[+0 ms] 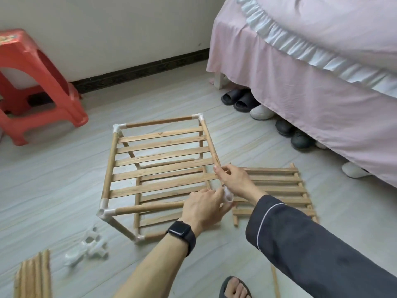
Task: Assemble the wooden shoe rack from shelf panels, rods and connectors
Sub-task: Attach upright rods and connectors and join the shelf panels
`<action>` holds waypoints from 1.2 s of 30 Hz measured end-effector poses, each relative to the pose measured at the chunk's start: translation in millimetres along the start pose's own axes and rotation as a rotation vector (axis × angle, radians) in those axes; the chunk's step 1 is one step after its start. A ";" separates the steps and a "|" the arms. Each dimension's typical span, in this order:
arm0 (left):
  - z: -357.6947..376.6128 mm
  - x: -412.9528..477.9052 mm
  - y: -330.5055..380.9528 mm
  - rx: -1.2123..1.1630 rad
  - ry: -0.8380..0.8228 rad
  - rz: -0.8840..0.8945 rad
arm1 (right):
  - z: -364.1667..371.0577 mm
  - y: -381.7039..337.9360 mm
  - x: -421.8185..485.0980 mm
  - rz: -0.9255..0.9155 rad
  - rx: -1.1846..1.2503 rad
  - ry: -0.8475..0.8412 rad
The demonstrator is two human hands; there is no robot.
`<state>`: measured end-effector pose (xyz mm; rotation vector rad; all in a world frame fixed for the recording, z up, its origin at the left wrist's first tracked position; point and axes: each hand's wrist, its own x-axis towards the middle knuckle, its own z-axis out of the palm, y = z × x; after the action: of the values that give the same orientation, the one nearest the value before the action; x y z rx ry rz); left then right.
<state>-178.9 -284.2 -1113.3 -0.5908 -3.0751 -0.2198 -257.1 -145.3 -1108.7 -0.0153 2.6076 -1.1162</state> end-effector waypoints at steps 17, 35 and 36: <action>-1.7 3.9 -34.6 0.097 0.032 0.022 | 20.2 -40.7 28.6 0.239 0.493 -0.245; 11.1 -1.7 -47.7 0.059 0.115 -0.116 | 44.9 -30.3 33.3 0.179 0.924 -0.278; 10.3 -3.0 -48.5 0.071 0.125 -0.106 | 42.4 -28.2 31.4 0.174 0.951 -0.292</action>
<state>-193.8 -328.4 -1130.2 -0.3959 -2.9810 -0.1407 -278.1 -198.9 -1124.9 0.2288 1.5893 -1.9719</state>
